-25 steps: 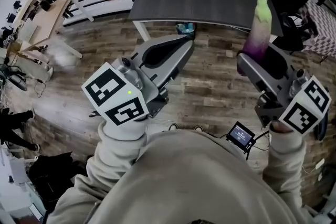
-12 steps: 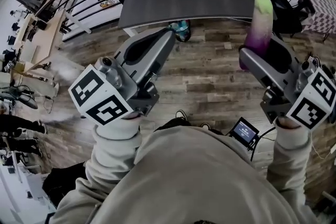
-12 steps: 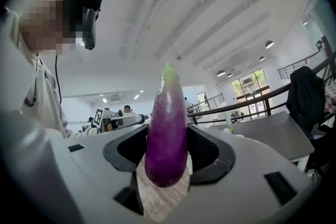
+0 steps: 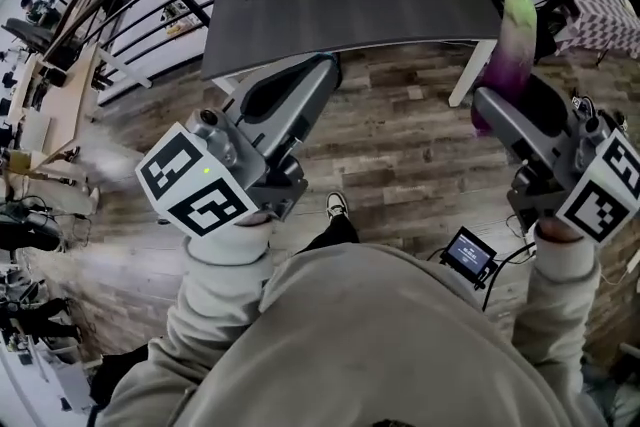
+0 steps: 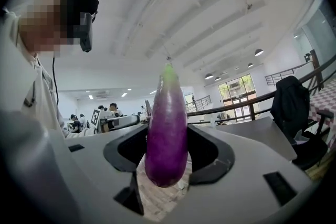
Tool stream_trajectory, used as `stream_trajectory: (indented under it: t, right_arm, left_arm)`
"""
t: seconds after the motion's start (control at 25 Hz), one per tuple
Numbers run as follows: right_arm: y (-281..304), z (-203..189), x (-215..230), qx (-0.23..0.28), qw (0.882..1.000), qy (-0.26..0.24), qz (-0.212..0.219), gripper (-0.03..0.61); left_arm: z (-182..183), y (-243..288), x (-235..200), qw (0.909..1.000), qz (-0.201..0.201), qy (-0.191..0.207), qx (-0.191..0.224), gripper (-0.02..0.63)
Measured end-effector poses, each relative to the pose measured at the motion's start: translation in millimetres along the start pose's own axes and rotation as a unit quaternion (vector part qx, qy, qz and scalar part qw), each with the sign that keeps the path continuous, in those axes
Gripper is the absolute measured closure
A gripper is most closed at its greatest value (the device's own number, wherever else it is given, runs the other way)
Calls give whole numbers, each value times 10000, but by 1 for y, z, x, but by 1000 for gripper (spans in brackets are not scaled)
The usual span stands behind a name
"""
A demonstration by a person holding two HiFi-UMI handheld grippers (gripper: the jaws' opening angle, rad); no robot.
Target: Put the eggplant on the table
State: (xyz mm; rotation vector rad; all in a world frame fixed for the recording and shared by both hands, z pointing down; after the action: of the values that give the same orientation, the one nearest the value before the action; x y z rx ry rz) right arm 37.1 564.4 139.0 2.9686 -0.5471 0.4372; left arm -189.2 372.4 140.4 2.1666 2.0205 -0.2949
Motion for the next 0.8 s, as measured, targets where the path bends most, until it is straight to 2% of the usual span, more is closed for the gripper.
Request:
stream_trajectory:
  t: [0.32, 0.48, 0.8]
  right_arm:
    - [37, 10, 27, -184, 9988, -36, -451, 339]
    - [57, 12, 38, -292, 9981, -81, -544, 339]
    - [128, 28, 56, -310, 9974, -206, -622, 339]
  left_arm:
    - [7, 31, -50, 9994, -329, -66, -35, 607]
    - [15, 42, -66, 9978, -657, 89, 28, 607]
    - [20, 44, -146, 9972, -742, -66, -29, 607]
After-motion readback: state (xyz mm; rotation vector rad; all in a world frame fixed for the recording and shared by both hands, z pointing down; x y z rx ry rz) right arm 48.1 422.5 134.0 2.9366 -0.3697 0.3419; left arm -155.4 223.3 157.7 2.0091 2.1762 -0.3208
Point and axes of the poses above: the fingertips, and each gripper's own axes: y forward along the fingers, x to its right, z out of its top, the point moved 9 cm from there along -y, backward along the fingers, and after that the axes turned 8 degrees about z, right-handed, at the moved point
